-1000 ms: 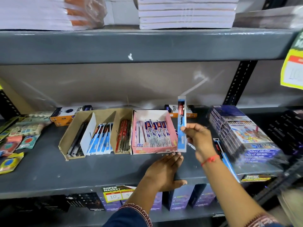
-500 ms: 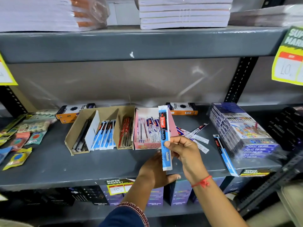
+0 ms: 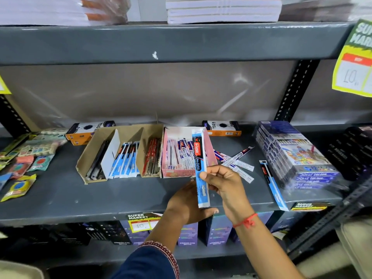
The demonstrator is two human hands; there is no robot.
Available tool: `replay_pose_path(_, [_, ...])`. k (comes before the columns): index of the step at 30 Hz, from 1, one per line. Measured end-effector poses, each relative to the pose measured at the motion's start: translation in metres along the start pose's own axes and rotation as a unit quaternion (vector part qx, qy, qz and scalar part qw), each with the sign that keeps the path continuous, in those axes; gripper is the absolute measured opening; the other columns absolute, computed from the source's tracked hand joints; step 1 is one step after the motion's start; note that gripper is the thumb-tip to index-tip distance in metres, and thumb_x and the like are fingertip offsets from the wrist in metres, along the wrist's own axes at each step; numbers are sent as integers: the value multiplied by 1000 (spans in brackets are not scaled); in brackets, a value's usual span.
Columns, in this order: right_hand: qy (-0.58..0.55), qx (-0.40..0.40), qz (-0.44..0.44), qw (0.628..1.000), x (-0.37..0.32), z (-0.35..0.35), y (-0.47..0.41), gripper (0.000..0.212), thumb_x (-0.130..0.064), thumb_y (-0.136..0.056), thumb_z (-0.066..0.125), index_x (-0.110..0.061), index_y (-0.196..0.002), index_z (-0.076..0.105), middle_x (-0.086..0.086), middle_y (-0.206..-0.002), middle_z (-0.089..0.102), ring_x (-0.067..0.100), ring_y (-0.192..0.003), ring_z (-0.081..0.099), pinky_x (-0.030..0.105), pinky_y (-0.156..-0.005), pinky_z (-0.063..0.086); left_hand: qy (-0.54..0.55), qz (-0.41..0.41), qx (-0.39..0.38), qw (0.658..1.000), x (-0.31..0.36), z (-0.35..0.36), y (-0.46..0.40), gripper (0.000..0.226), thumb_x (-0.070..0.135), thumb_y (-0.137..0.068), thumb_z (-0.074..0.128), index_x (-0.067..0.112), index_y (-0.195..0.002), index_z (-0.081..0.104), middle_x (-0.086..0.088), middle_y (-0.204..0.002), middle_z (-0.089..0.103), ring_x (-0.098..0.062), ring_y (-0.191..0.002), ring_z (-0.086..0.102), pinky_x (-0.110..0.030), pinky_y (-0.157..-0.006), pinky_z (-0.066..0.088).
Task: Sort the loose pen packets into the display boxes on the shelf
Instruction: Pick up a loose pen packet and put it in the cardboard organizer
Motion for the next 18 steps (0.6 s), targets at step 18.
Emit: replay_pose_path(18, [-2, -60, 27, 998, 7, 61, -8, 22, 5, -78, 66, -11, -64, 64, -11, -45, 64, -3, -42, 51, 6, -42, 40, -69, -32, 68, 995, -100, -27, 78, 86, 68, -82, 39, 17, -145, 10, -2, -155, 12, -15, -141, 9, -20, -108, -4])
Point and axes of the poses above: each hand's wrist, its own y-axis away from the middle knuckle, its own z-axis out of the palm, x = y × z, the point moved 9 cm from there along -y, towards the middle knuckle
